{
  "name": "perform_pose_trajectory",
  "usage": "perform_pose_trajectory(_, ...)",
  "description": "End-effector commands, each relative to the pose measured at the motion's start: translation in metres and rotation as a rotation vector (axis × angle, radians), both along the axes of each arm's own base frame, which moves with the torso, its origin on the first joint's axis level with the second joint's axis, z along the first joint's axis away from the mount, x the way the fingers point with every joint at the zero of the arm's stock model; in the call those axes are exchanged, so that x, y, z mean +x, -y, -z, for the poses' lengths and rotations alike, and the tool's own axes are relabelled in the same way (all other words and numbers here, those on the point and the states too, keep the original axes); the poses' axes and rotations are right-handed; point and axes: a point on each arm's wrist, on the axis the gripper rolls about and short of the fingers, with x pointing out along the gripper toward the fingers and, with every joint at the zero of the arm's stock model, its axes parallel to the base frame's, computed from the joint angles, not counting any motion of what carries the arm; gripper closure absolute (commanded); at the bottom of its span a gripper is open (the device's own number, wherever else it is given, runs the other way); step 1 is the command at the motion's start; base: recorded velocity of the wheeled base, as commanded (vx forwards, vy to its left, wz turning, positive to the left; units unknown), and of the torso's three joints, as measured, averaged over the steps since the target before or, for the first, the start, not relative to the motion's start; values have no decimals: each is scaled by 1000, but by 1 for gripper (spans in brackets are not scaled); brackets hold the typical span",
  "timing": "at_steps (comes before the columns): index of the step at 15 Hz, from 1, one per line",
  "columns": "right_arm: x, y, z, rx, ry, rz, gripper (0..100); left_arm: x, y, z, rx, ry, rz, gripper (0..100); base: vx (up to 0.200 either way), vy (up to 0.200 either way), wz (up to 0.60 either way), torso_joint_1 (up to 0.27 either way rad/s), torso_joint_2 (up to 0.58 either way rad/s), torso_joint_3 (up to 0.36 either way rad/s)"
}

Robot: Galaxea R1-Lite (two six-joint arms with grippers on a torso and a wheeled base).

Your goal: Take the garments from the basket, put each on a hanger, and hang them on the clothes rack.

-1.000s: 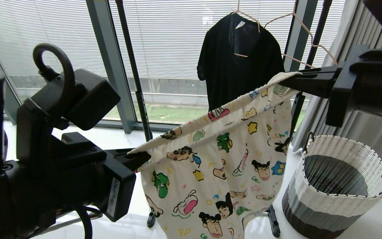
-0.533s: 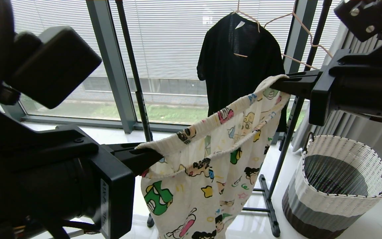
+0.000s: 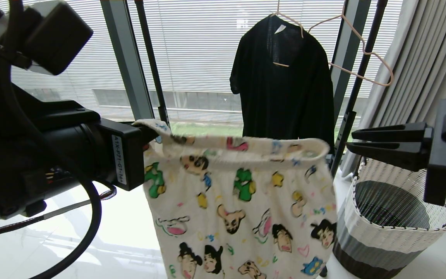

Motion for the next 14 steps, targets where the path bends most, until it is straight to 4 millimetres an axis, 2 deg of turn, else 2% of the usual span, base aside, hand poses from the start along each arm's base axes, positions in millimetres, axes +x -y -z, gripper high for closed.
perform_pose_trajectory(1,-18,12,-3,27,22,-26,0,4,4,5,16,-13,-6,100,0,0,0,0,0,0)
perform_pose_trajectory(4,-33,28,4,36,31,-18,0,10,3,22,88,-32,-122,100,0,0,0,0,0,0)
perform_pose_trajectory(5,-29,40,7,29,35,85,0,9,-3,28,133,-30,-169,100,0,0,0,0,0,0)
perform_pose_trajectory(7,-14,67,20,-17,28,382,0,7,-41,39,251,-21,-278,100,0,0,0,0,0,0)
perform_pose_trajectory(8,-9,76,23,-29,18,476,0,6,-55,41,279,-21,-321,100,0,0,0,0,0,0)
perform_pose_trajectory(9,-1,94,34,-54,-14,626,0,2,-83,45,273,-34,-382,100,0,0,0,0,0,0)
perform_pose_trajectory(11,2,113,43,-103,-24,760,0,-7,-111,48,237,-50,-466,100,0,0,0,0,0,0)
perform_pose_trajectory(14,-1,123,55,-103,-4,834,0,-16,-133,54,223,-61,-616,100,0,0,0,0,0,0)
